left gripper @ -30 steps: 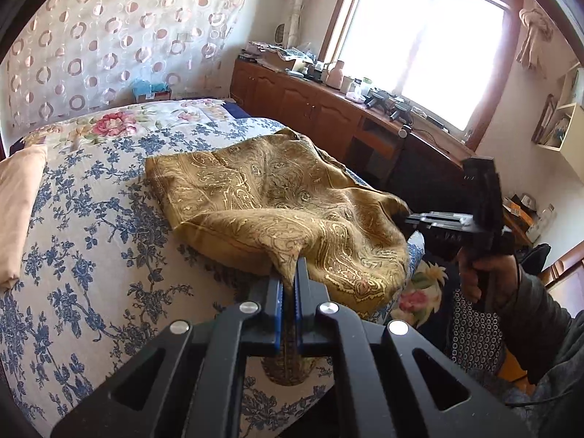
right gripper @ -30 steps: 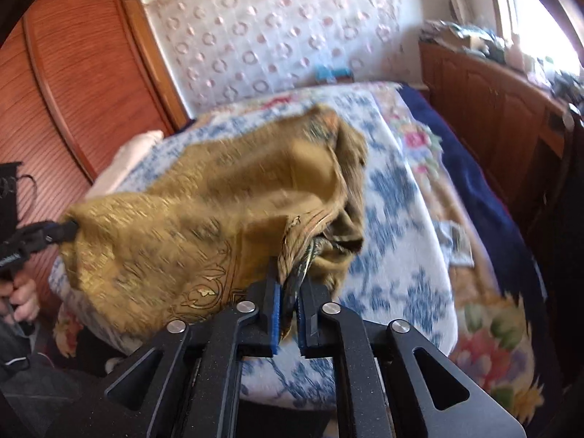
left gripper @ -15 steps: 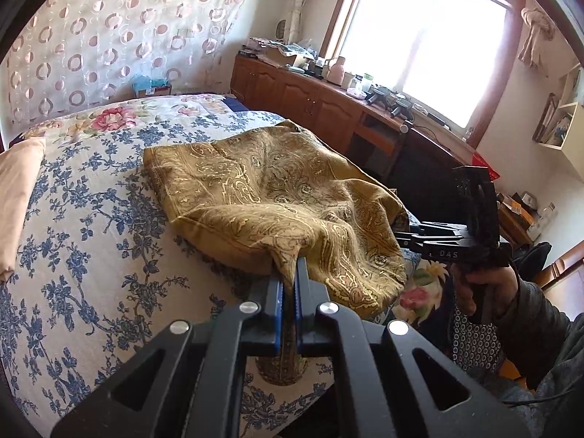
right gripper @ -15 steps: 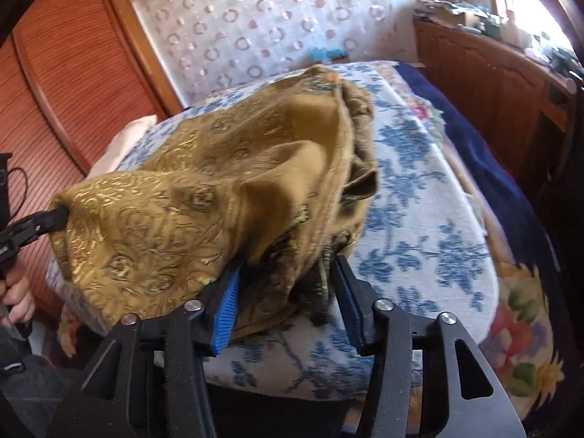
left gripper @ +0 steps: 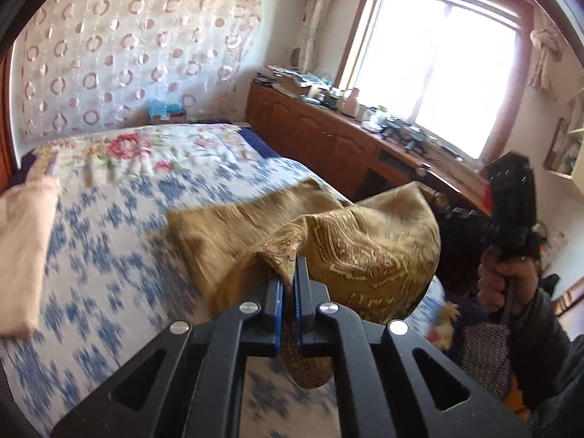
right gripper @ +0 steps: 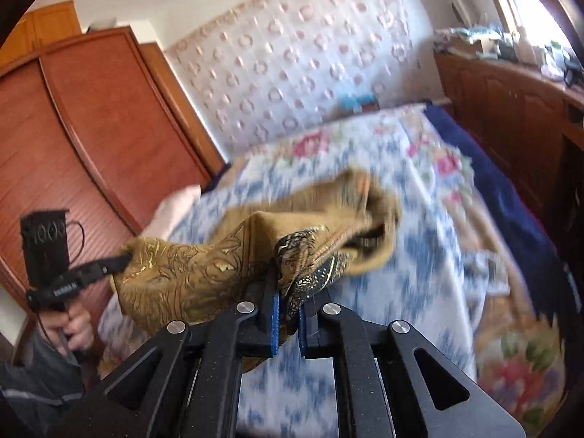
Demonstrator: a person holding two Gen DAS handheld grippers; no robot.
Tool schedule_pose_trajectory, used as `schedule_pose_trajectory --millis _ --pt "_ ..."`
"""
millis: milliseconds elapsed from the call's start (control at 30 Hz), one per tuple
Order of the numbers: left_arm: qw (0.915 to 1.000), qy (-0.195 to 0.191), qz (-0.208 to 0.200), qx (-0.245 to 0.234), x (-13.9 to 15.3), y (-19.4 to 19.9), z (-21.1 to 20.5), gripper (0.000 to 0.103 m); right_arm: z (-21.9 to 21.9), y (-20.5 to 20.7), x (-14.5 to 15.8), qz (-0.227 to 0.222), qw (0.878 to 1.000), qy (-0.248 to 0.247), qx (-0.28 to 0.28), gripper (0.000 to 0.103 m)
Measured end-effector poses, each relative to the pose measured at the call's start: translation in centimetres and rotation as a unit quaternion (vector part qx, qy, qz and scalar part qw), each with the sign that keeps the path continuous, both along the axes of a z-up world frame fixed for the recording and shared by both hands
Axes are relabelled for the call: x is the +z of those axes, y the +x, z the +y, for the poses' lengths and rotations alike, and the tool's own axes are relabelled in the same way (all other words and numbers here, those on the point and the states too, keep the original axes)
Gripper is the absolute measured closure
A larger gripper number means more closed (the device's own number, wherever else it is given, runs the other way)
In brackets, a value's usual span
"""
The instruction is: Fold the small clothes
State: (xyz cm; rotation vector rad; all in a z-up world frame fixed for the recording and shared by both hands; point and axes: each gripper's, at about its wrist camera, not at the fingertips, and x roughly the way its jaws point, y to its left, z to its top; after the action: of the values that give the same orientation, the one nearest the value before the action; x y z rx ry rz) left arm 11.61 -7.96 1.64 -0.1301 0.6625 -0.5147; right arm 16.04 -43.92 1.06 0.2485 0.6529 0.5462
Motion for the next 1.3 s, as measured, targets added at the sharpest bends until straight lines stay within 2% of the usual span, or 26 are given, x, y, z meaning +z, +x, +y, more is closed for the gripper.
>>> schedule_pose_trajectory --millis 200,267,333,367,400,433,500,600,633,767,867,967,1133,1300 --pt "0.9992 0.016 0.02 0.03 -0.8 6.0 0.7 0.101 2.7 6.6 0.5 0.007 0.999 -0.032 -0.028 0.097" --pt "0.9991 0.013 0.031 0.027 -1.3 7.5 1.0 0.1 3.3 8.1 0.4 0.003 0.997 -0.055 -0.046 0.092" --pt "0.999 0.014 0.035 0.023 -1.4 8.6 1.1 0.095 3.5 9.7 0.2 -0.002 0.996 -0.069 -0.059 0.081" --pt "0.9992 0.012 0.031 0.022 -1.4 8.9 1.3 0.092 3.5 10.3 0.1 -0.001 0.996 -0.072 -0.057 0.079" --pt "0.9993 0.011 0.027 0.023 -1.3 9.1 1.5 0.077 3.5 10.7 0.0 -0.003 0.995 -0.078 -0.055 0.077" --pt "0.9993 0.012 0.02 0.029 -1.1 9.2 1.8 0.063 3.4 11.0 -0.1 -0.006 0.995 -0.087 -0.053 0.076" --pt "0.9991 0.017 0.01 0.037 -0.9 9.3 2.4 0.061 3.2 10.8 -0.2 -0.014 0.993 -0.107 -0.045 0.073" --pt "0.9991 0.026 0.007 0.034 -1.1 8.7 3.2 0.059 2.7 9.7 -0.3 -0.026 0.991 -0.131 -0.027 0.061" --pt "0.999 0.029 0.008 0.033 -1.4 8.3 3.5 0.059 2.5 9.2 -0.3 -0.032 0.989 -0.141 -0.021 0.06" --pt "0.9986 0.035 0.033 0.021 -3.2 6.9 4.4 0.059 2.2 8.1 -1.7 -0.038 0.981 -0.188 -0.005 0.05" --pt "0.9975 0.043 0.055 0.015 -4.9 6.5 4.5 0.059 2.9 9.4 -3.9 -0.018 0.977 -0.21 0.015 0.05" --pt "0.9956 0.061 0.07 0.009 -6.3 6.6 4.1 0.059 3.7 11.6 -5.1 -0.005 0.977 -0.209 0.028 0.05" --pt "0.9959 0.053 0.073 0.001 -6.3 8.3 3.1 0.059 3.6 15.3 -5.0 0.004 0.982 -0.189 0.007 0.05" --pt "0.9971 0.053 0.055 0.0 -5.2 10.8 1.8 0.059 2.4 18.4 -6.0 0.033 0.973 -0.224 -0.038 0.062"
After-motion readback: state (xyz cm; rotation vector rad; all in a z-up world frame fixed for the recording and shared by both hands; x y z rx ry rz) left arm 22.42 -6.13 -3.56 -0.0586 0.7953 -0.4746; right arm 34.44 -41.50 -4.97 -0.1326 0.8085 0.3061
